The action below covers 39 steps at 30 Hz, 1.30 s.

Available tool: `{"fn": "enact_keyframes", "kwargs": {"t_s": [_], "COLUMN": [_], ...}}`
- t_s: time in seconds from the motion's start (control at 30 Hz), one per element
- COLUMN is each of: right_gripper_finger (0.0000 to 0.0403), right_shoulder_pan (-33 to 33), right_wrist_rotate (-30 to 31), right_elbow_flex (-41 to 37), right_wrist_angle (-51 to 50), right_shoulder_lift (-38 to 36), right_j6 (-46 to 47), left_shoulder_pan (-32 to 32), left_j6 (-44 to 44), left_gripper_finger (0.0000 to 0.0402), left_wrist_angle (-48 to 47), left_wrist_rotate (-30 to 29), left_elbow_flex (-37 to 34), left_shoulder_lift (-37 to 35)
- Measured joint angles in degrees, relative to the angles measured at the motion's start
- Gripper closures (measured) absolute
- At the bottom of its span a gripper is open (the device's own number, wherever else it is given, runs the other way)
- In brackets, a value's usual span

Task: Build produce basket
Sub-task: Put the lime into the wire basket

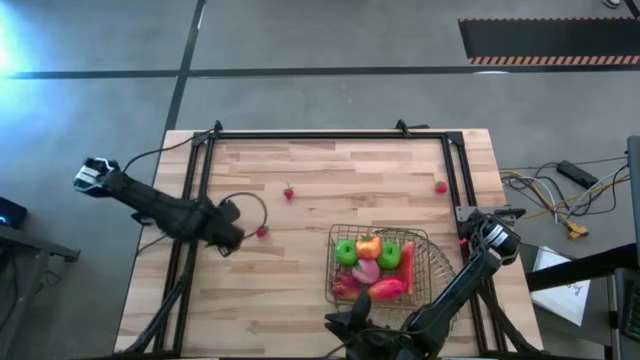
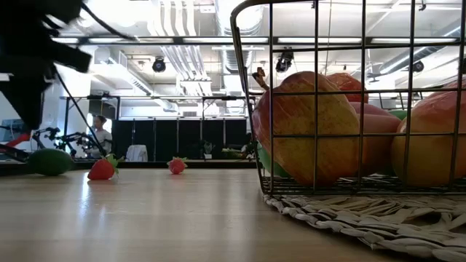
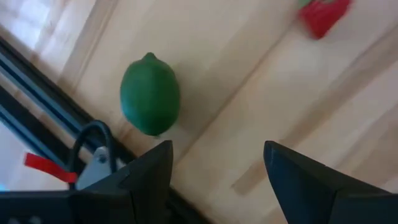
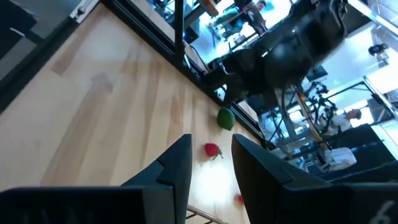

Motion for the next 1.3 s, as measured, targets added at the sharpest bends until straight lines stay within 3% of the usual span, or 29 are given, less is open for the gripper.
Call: {"fn": "enact_keyframes", "kwargs": {"t_s": [0.2,0.53,0.73,0.93,1.07,1.3], "right_gripper_finger": [0.0299,0.0301,0.0305,0.0315,0.0322,0.0333], "right_shoulder_pan": [0.3,0.3,0.8,2.8,4.7,7.5], "right_wrist_rotate": [0.0,0.0,-0.5,-0.5,-0.5,-0.5], "right_elbow_flex": [0.0,0.0,0.0,0.0,0.0,0.0], "right_wrist_angle": [-0.9,-9.7,-12.1,-11.9,-11.9,-11.9], "right_shoulder_lift": [0.0,0.0,0.0,0.0,0.0,0.0], "right_j6": [0.0,9.5,13.4,15.3,17.2,19.9], "left_shoulder_pan": [15.4,31.3,35.5,38.9,39.4,39.4], "left_j6": [14.1,20.6,21.7,21.6,20.4,20.6], "left_gripper_finger": [0.0166,0.0166,0.0161,0.0108,0.0086,0.0116], "left_wrist_angle": [0.1,2.7,5.5,9.8,10.8,14.4], "left_wrist_rotate": [4.3,5.9,7.5,10.3,8.9,8.8], "left_elbow_flex": [-0.1,-2.7,-4.9,-7.8,-8.1,-8.2], "left_shoulder_lift": [2.9,3.9,3.9,4.2,5.7,9.5]}}
